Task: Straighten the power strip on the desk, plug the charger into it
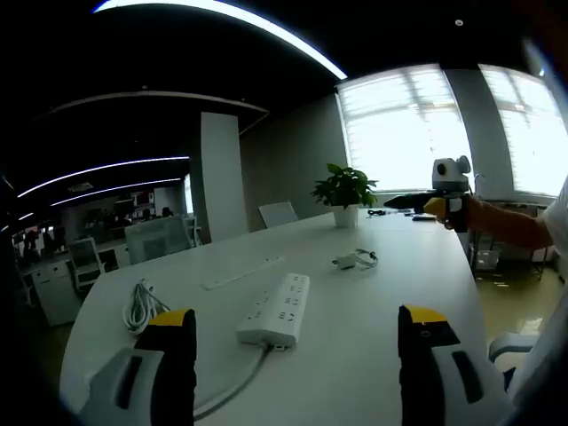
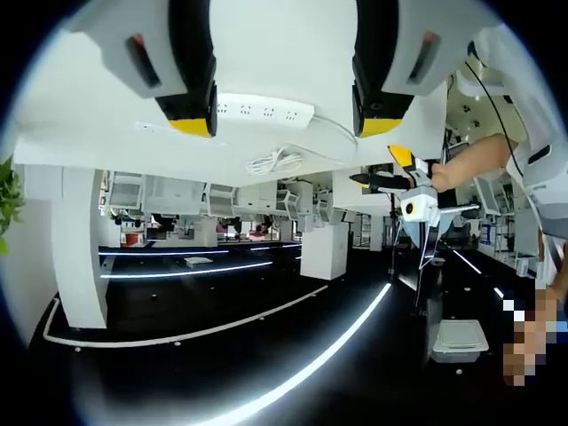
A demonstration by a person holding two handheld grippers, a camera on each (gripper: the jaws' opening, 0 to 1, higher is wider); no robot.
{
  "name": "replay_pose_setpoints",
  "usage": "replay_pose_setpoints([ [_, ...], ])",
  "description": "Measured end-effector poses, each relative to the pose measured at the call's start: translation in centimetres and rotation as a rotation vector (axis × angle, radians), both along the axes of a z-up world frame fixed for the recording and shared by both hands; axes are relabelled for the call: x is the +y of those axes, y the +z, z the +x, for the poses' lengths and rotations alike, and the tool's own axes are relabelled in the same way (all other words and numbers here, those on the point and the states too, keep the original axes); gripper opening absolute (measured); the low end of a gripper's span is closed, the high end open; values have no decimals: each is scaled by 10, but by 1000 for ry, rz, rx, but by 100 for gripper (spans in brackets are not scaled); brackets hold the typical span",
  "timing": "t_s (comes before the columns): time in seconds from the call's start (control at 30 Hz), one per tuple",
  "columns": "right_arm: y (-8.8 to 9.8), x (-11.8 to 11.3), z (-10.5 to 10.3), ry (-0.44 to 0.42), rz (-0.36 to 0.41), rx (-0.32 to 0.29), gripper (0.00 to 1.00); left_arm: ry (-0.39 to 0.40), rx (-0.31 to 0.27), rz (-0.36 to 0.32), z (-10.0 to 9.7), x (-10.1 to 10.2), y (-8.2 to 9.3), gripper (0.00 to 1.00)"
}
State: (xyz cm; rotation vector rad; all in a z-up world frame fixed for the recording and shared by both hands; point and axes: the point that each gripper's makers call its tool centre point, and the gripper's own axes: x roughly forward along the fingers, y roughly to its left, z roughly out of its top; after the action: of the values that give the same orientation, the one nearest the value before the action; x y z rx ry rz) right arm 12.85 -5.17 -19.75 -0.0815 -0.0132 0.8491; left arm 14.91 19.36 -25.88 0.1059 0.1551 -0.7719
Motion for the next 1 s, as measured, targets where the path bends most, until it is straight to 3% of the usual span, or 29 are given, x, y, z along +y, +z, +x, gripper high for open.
replay_pose_setpoints([
  [0.53,10,4,0,6,0,-19,62,13,12,7,4,4,-1,96],
  [1.0,3,-1,8,2,22,2,62,-6,18,17,7,-2,-7,96],
])
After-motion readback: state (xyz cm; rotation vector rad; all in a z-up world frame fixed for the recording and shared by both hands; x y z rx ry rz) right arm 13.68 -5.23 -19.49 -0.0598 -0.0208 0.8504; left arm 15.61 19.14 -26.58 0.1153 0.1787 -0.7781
